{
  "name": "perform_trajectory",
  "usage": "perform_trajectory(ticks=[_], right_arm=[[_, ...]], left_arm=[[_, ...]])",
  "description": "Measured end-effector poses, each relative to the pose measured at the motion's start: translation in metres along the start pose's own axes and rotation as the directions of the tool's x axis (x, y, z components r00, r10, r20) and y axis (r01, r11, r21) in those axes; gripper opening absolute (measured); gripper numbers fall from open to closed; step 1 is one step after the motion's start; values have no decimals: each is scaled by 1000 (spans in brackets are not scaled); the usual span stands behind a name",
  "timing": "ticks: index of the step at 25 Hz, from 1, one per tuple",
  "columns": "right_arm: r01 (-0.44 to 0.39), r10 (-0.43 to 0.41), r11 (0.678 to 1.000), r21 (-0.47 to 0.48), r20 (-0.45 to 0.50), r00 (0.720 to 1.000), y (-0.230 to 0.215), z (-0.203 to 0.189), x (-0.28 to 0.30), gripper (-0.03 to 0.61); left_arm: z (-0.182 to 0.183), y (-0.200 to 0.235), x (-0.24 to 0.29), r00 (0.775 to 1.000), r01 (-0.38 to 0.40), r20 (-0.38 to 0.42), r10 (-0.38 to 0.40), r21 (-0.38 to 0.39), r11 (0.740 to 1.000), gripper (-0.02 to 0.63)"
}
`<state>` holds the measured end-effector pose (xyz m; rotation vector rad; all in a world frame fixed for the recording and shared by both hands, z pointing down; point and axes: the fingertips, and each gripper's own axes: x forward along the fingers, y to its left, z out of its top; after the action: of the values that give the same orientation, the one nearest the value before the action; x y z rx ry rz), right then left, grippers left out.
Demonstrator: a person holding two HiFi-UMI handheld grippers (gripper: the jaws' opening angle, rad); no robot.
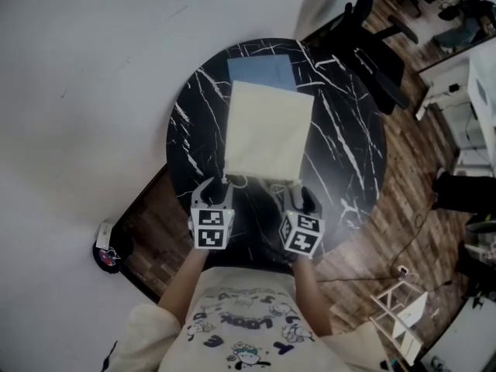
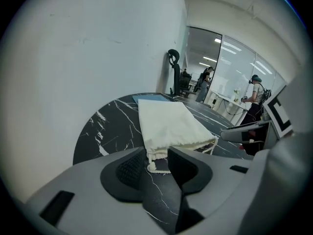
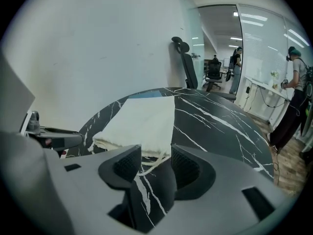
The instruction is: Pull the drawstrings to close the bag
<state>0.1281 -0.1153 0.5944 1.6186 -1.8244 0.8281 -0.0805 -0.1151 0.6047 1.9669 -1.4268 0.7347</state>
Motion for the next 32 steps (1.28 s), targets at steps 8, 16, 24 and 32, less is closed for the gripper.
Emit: perform_trajectory(ticks=[8,16,24,32], right_arm=[[-9,14,999,49,-95,995,-11,-21,28,210],[-23,40,995,98,-179,983,-20,-35,48,158],[-78,88,995,64,-173,981,-18,-33,46,34],[-84,85,996,12,-162,983,-19,-28,38,31]], left_arm=[[-16,1,28,996,27,-88,-25,13,1000,207],[-42,7,48,980,14,-198,-8,29,999,212],[-44,9,53,977,-6,-210,19,63,998,179],[-43,8,53,971,-8,-237,32,100,995,80]])
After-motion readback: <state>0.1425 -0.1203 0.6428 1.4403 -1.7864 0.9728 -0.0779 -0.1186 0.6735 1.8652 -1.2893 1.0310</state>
